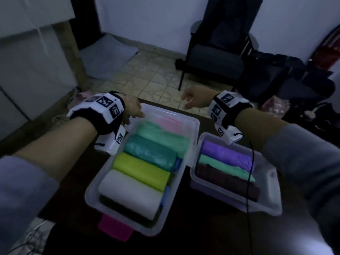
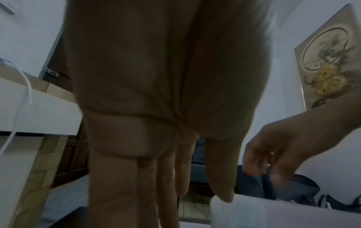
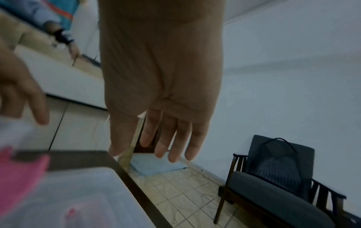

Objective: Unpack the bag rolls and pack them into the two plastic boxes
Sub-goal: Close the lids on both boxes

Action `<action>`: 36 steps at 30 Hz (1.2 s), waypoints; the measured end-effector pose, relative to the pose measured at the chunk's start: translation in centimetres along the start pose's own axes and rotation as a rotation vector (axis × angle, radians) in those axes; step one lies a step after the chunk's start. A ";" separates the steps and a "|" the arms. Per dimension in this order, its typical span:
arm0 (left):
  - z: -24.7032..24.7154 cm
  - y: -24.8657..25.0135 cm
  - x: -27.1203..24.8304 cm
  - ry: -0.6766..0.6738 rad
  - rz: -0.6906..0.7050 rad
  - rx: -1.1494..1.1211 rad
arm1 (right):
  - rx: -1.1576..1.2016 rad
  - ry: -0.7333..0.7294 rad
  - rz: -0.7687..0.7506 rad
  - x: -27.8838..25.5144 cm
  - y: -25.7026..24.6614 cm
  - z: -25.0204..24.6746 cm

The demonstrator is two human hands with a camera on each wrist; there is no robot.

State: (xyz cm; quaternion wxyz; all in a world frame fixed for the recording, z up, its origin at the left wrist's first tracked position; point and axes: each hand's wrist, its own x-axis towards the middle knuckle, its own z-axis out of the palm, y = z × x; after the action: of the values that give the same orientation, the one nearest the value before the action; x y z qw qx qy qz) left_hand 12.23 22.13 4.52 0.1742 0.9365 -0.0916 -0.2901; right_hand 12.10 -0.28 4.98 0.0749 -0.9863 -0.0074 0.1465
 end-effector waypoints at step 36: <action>-2.3 -5.7 -5.1 0.015 -0.162 -0.409 | 0.334 0.312 -0.248 -0.7 -3.2 -2.2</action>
State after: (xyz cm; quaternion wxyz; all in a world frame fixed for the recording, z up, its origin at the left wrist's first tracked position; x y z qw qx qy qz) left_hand 9.85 29.45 6.72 0.3373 0.8882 0.0457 -0.3086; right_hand 12.04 2.50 7.72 0.2546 -0.9625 -0.0922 -0.0187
